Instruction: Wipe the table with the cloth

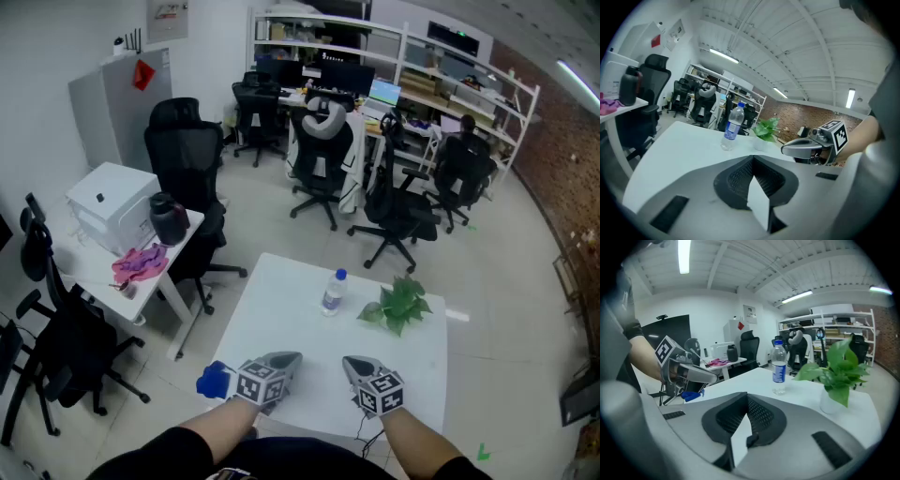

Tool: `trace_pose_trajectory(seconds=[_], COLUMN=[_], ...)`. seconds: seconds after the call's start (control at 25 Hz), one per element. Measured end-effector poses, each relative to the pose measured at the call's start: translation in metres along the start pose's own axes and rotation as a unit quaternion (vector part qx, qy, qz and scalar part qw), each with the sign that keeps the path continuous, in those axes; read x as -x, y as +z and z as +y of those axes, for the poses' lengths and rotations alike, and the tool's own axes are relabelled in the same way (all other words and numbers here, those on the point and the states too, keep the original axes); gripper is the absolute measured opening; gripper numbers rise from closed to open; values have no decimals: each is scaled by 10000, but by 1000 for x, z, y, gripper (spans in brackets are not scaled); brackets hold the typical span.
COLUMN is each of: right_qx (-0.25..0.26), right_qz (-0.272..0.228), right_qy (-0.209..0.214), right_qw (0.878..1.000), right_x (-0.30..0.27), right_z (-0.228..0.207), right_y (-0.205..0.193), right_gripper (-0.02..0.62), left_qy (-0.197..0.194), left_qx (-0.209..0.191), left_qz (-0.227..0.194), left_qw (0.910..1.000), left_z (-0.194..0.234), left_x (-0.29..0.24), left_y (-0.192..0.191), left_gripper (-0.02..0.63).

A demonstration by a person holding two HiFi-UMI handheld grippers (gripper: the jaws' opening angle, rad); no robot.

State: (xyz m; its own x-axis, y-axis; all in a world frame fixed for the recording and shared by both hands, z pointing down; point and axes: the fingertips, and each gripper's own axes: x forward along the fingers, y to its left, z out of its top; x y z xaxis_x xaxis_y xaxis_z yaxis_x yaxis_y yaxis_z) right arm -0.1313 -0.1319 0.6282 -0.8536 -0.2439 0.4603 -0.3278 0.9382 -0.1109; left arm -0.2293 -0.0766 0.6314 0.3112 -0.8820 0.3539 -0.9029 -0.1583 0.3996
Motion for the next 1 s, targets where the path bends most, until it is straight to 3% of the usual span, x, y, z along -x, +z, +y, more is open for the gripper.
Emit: trace_pose_trajectory(seconds=[0.24, 0.48, 0.52, 0.6, 0.72, 0.8, 1.0], right_qx=[401, 875, 963, 1120, 1337, 1497, 1781], right_qz=[29, 302, 349, 441, 573, 633, 781], right_qy=[614, 1389, 1509, 1723, 1985, 2146, 2330], right_qw=[9973, 9860, 9832, 9777, 9693, 9631, 9528], right_x=[-49, -100, -107, -118, -132, -138, -146], right_z=[61, 131, 141, 163, 191, 204, 224], right_y=[12, 5, 3, 1, -1, -6, -19], right_gripper=[15, 17, 17, 17, 17, 17, 17], left_qy=[651, 1604, 1644, 1602, 1431, 1305, 1062], left_qx=[-24, 40, -1, -147, -718, -1095, -1309], left_qz=[-9, 462, 618, 1054, 1774, 2207, 2920], left_qw=[9979, 9860, 9844, 9813, 9710, 9604, 9415], left_z=[61, 135, 143, 154, 164, 170, 180], left_x=[76, 153, 162, 175, 183, 178, 157], left_y=[-11, -54, -63, -81, -105, -118, -149], left_gripper=[0, 0, 7, 125, 222, 259, 259])
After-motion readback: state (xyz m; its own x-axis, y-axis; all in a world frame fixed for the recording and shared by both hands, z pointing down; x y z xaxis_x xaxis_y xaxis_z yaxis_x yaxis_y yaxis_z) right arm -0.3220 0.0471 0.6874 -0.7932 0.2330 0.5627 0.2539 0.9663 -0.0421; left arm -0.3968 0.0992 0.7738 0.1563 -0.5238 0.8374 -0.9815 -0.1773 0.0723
